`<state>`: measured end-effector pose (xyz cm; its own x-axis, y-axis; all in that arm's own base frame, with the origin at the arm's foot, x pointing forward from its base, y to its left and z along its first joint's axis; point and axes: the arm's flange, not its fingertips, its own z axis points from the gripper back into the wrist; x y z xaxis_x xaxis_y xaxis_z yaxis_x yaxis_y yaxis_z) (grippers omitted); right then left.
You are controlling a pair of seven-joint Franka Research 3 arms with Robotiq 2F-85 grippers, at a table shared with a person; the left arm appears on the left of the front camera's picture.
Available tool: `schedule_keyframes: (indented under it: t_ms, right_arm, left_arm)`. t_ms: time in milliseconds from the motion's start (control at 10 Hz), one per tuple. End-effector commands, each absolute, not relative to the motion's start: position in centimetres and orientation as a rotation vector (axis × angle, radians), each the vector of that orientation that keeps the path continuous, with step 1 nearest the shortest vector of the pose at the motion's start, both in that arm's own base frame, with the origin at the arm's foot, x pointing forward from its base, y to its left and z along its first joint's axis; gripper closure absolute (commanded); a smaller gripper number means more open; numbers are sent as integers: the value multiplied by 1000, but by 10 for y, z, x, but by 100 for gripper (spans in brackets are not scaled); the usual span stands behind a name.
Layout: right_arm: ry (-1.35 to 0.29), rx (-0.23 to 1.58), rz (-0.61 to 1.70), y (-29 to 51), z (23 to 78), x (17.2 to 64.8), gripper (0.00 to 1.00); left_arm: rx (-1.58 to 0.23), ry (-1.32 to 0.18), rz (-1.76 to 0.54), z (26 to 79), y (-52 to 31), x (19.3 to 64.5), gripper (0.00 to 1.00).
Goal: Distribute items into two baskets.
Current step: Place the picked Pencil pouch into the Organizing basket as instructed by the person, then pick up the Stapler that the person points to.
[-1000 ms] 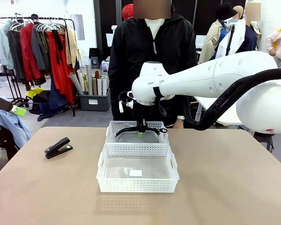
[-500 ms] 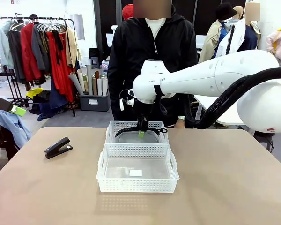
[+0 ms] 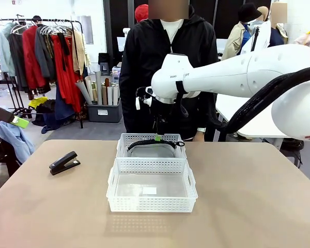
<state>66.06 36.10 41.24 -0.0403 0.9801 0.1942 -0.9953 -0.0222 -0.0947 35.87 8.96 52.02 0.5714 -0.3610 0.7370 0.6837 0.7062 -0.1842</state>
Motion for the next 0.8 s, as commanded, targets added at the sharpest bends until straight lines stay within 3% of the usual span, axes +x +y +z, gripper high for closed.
schedule_keyframes:
  t_ms: [0, 700]
  right_arm:
    - [-222, 113, 1582, 358, 415, 650, 0]
    - [-227, 90, 1593, 361, 412, 659, 0]
  left_arm:
    - [-503, -744, -642, 520, 90, 358, 0]
    - [-503, -744, -642, 520, 90, 358, 0]
